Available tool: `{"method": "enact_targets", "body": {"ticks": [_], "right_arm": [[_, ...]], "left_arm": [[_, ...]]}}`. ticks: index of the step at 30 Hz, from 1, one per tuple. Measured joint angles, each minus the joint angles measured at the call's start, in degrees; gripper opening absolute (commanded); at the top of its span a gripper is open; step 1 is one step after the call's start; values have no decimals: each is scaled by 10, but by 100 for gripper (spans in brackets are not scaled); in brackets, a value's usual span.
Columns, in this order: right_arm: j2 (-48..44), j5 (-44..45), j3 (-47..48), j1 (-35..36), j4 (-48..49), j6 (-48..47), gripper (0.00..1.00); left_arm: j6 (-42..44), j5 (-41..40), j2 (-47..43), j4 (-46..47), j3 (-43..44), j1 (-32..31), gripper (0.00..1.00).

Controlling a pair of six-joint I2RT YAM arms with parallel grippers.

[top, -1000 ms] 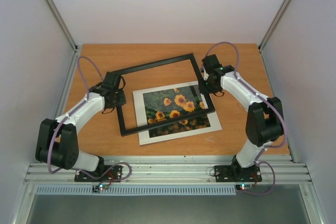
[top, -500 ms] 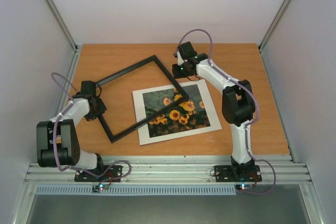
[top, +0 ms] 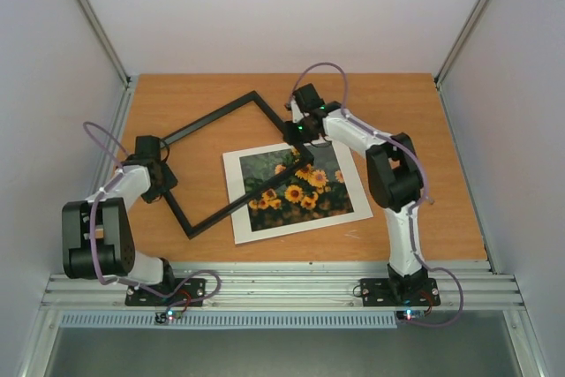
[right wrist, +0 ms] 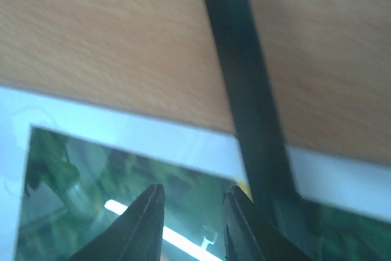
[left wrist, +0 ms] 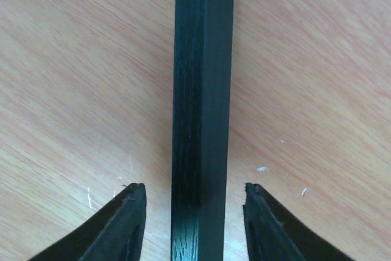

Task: Take the photo out of the frame
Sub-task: Place the photo frame item at the center of the board.

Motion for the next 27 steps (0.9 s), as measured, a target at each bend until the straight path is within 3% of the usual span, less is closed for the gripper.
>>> {"method": "enact_targets", "body": {"ticks": [10, 18, 27], "right_arm": [[-232, -38, -284, -96, 72, 39, 52], [-304, -121, -479, -157, 154, 89, 62], [-329, -163, -548, -172, 212, 120, 66]], "left_arm": [[6, 2, -56, -6, 2, -31, 68], [19, 30, -90, -20, 37, -201, 75], [100, 40, -50, -20, 95, -373, 78]]}}
